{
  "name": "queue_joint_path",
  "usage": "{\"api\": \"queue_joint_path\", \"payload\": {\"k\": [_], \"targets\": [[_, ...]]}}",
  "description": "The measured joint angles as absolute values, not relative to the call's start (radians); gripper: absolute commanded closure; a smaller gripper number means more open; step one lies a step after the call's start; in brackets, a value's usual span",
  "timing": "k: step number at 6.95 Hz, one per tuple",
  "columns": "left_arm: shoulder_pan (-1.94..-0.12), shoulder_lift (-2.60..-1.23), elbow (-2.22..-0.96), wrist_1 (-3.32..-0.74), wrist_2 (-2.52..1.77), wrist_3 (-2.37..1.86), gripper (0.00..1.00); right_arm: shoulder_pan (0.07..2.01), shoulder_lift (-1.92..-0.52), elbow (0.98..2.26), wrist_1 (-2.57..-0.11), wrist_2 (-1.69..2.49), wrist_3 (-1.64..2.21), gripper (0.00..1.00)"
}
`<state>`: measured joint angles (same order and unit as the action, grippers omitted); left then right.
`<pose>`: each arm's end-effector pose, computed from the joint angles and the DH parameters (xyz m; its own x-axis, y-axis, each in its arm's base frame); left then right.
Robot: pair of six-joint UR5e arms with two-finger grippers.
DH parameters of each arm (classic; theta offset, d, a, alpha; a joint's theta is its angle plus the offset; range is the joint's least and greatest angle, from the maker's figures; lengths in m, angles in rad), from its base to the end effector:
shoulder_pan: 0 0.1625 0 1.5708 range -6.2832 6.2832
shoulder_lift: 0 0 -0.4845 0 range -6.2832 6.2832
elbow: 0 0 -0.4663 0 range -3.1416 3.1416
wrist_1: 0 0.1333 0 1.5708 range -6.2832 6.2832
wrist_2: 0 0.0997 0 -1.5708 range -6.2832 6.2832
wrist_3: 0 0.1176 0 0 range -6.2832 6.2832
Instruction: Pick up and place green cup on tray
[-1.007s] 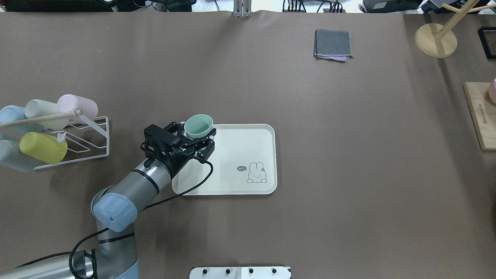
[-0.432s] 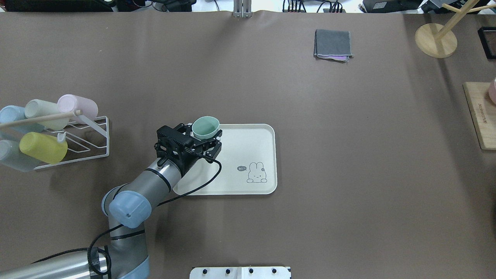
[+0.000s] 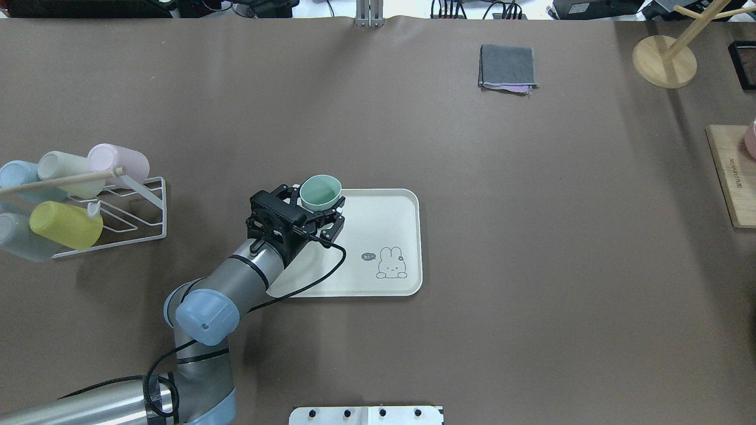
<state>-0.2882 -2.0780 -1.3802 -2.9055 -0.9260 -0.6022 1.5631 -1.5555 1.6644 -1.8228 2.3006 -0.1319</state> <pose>0.6746 -0.4128 0.3339 0.6169 0.5041 -0.6045 0.5176 0.3188 0.7940 0.0506 -0.5575 0.6972 0.7385 -0.0416 0.6729 0.1057 0.9929 -0.0546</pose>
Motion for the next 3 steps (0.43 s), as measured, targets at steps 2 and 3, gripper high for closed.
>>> {"api": "queue_joint_path", "payload": {"k": [2,3], "targets": [[-0.281,-2.085,-1.371,-2.965,-0.924,-0.557,0.24,1.563,-1.555,1.664,-1.822,2.300,-0.132,0.00],[-0.276,-2.086,-1.355,-3.008,-0.923,-0.539,0.24,1.563,-1.556,1.664,-1.822,2.299,-0.133,0.00]]}}
